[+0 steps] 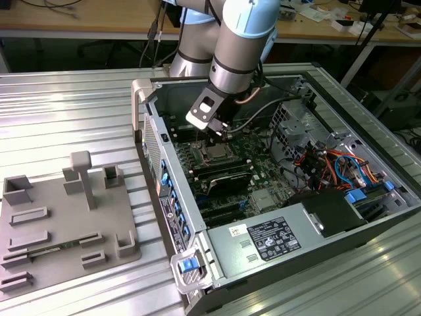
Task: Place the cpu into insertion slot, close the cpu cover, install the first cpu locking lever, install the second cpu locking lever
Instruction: 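Close the cpu cover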
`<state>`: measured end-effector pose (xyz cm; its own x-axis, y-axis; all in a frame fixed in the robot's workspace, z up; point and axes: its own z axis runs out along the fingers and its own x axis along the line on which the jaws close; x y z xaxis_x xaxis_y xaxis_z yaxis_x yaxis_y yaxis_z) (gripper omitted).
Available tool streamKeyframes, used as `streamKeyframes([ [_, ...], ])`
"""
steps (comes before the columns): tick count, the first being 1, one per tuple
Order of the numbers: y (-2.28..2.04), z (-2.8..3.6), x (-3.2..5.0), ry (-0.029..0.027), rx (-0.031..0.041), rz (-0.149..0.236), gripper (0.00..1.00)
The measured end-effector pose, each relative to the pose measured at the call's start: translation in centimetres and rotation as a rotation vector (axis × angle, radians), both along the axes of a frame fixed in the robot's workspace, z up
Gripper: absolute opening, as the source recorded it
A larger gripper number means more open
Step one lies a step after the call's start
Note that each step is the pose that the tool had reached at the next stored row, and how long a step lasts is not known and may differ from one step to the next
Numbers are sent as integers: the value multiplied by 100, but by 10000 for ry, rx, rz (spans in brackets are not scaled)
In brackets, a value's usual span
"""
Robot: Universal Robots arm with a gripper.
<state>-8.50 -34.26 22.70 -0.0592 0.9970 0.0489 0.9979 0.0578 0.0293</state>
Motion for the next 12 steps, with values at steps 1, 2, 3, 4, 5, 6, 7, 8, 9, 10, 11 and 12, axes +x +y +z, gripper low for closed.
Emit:
streamKeyframes([
  [1,0,-16,-3,3,-1,8,11],
  [2,0,-35,-6,7,-1,16,11],
  [3,0,-52,-8,11,0,23,11],
  [4,0,-66,-10,15,0,30,11],
  [5,0,-80,-12,21,0,35,11],
  [6,0,-97,-14,28,-1,41,11],
  [7,0,-111,-15,37,0,46,11],
  [8,1,-123,-16,46,1,49,11],
  [9,0,-127,-16,51,-1,51,11],
  [10,0,-127,-16,52,-1,51,11],
  [11,0,-127,-16,52,-1,51,11],
  [12,0,-127,-16,52,-1,52,11],
])
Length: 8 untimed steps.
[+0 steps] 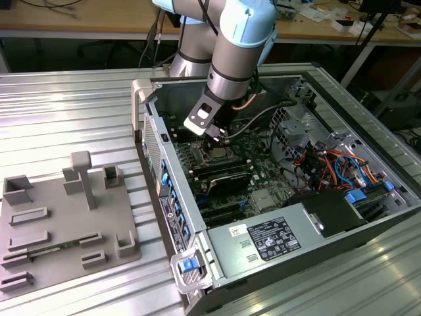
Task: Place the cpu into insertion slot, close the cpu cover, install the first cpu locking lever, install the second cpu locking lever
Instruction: 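Close the cpu cover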
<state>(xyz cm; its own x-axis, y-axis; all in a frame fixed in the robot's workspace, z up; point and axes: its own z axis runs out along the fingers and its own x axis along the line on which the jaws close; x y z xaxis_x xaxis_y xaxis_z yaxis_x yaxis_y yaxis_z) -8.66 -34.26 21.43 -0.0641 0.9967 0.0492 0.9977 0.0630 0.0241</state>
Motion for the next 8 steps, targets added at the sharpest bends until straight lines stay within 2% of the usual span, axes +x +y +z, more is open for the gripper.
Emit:
streamKeyframes([
  [8,0,0,0,1,0,0,11],
])
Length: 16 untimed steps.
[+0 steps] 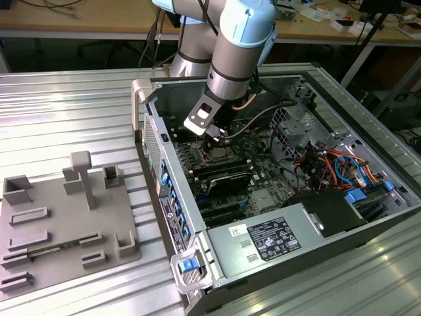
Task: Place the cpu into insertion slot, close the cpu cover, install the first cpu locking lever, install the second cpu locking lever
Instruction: 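Close the cpu cover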
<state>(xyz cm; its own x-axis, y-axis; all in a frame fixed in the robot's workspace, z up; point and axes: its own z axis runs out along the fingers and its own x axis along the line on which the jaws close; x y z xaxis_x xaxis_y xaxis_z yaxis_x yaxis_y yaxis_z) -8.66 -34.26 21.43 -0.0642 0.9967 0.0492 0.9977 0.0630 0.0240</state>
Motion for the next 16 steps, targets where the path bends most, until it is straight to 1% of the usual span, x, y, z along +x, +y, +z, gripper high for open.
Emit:
streamKeyframes([
  [4,0,-24,0,0,0,0,11],
  [8,0,-82,0,1,0,1,11],
  [9,0,-88,0,2,-1,0,11],
  [16,-1,-103,-1,4,5,0,11],
])
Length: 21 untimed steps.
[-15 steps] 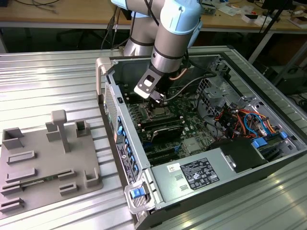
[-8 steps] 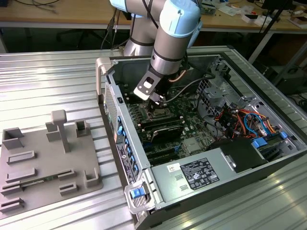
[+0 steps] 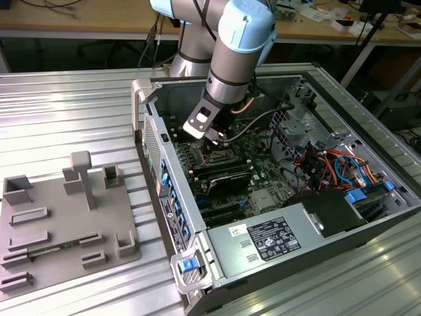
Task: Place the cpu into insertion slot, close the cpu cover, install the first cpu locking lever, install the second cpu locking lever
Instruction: 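Close the cpu cover, then install the first cpu locking lever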
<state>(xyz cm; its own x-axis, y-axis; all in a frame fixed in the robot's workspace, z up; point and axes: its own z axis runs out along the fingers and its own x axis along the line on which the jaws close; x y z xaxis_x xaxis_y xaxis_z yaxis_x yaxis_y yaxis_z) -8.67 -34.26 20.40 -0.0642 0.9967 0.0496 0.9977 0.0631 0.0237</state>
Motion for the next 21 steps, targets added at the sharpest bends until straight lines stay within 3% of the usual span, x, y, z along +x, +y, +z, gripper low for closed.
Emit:
streamKeyframes([
  [4,3,14,2,-12,21,0,11],
  [12,5,187,1,-4,5,0,11],
  [18,4,191,32,-3,4,0,11],
  [21,4,191,103,-3,5,0,11],
])
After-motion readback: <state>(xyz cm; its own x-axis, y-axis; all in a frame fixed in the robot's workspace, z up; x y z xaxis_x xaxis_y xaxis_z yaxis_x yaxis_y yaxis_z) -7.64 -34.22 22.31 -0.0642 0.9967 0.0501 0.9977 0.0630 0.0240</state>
